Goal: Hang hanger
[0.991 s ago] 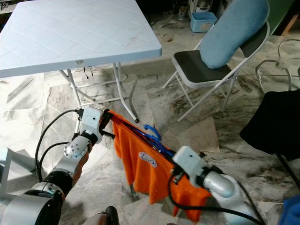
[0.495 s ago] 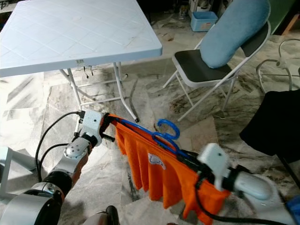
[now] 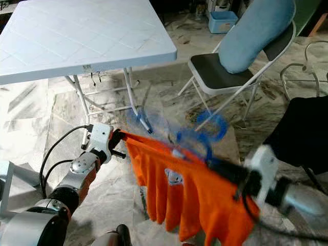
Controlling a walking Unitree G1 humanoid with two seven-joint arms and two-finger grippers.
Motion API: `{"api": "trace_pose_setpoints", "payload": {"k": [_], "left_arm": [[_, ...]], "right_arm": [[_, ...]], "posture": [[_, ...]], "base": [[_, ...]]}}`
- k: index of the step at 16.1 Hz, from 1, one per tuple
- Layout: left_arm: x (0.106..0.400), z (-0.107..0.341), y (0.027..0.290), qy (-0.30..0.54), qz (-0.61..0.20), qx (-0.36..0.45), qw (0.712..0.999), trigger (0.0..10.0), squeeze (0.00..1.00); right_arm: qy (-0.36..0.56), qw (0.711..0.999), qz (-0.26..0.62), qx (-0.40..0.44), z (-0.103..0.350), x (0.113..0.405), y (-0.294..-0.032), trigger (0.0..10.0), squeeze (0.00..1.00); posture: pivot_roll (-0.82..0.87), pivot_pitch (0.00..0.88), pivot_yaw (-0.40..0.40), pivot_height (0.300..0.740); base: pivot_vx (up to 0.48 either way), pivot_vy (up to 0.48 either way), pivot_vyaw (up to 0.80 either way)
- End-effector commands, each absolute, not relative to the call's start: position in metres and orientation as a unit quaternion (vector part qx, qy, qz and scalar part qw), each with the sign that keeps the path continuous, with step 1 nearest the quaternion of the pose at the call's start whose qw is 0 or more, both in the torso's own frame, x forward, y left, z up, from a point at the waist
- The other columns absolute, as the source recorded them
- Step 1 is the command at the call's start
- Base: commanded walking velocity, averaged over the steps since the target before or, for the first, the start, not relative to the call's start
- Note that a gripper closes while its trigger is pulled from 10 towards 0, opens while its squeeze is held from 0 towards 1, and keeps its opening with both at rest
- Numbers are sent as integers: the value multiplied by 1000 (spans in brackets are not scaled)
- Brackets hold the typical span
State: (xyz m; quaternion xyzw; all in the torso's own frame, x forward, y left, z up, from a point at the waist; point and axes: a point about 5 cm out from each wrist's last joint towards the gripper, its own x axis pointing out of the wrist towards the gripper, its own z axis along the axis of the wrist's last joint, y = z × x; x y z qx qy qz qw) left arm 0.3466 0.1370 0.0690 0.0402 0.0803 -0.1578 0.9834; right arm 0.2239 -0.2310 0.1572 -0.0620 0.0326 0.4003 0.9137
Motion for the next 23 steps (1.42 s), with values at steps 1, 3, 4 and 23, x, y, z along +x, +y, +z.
{"api": "trace_pose_setpoints", "payload": {"k": [1,3,4,23], "left_arm": [[341,60,153,99,-114,20,988,0,0],[336,54,140,100,-135,11,986,0,0],[331,49,129,101,-155,3,983,0,0],[315,39,95,103,-218,-6,971,0,0]], "right_arm": [[16,930,364,-50,161,227,-235,10000,0],[-20,948,316,-19,157,240,-218,10000,0],[-42,961,271,35,155,254,-201,10000,0],[-131,964,199,-116,149,298,-157,10000,0]], "posture": [[-227,165,23,740],[-223,168,18,740],[-218,171,17,740],[-203,181,27,740]], "base": [[0,0,0],[0,0,0],[0,0,0],[0,0,0]]}}
